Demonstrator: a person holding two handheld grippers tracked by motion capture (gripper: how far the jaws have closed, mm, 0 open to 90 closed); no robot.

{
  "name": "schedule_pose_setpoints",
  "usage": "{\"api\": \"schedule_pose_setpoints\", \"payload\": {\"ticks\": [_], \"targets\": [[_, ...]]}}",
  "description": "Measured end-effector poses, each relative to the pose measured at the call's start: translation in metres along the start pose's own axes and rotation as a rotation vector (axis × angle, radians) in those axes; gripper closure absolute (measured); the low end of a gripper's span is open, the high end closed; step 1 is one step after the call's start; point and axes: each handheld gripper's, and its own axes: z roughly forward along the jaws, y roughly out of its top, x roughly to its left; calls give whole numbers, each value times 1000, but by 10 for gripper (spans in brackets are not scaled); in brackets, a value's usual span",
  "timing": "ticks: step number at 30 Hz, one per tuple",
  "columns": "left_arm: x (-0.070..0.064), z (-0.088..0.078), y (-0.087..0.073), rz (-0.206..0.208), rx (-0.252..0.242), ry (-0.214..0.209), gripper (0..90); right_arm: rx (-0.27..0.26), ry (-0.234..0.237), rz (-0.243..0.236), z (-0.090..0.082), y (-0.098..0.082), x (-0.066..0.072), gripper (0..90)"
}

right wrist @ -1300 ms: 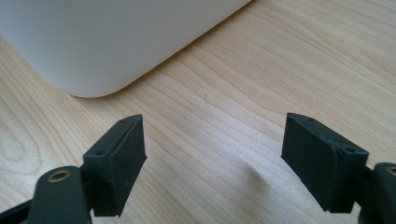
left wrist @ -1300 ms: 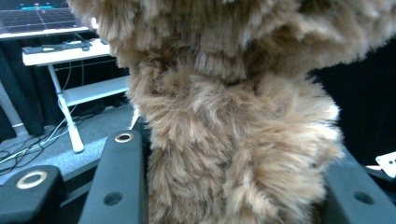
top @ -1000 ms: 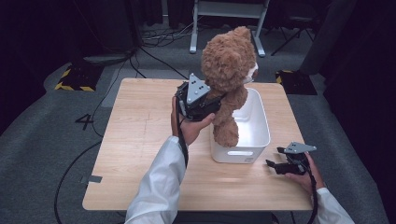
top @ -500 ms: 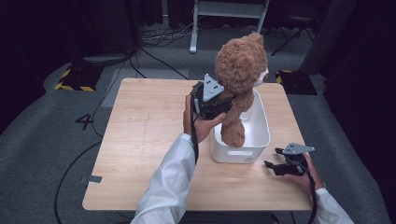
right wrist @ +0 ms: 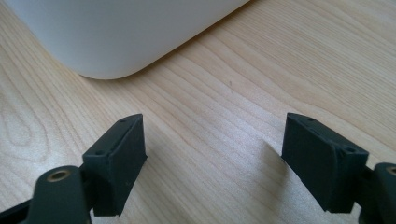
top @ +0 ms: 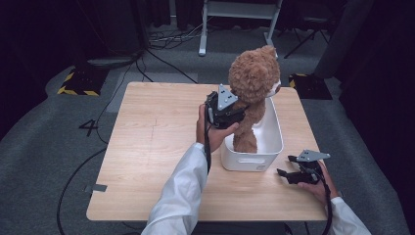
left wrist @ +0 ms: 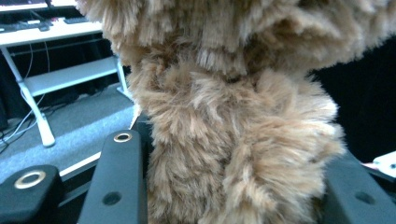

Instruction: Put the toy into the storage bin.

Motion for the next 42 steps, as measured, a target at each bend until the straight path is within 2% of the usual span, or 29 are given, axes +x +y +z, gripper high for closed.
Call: {"api": "schedule_pose_setpoints", "payload": {"ticks": [7, 12, 16, 19, 24, 31, 35, 36, 42], "targets": [[-2, 4, -13, 13, 38, -26, 525, 0, 5, 3, 0, 0, -1, 216], [-8, 2, -17, 36, 44, -50, 516, 0, 16, 8, 1, 0, -2, 219], [-8, 2, -20, 35, 45, -55, 515, -1, 19, 12, 1, 0, -2, 219], [-5, 3, -19, 27, 51, -51, 514, -1, 18, 13, 1, 0, -2, 218], [-6, 10, -17, 47, 78, -31, 513, -1, 19, 11, 1, 0, -2, 219], [-8, 17, -18, 44, 91, -34, 510, -1, 20, 11, 1, -1, -2, 219], [-10, 20, -20, 30, 105, -52, 504, -1, 21, 13, 1, 0, -2, 218], [-9, 24, -23, 15, 121, -62, 503, -1, 21, 12, 1, 0, -2, 218], [-6, 29, -31, 16, 162, -62, 496, 0, 28, 16, 1, -1, -3, 219]]}}
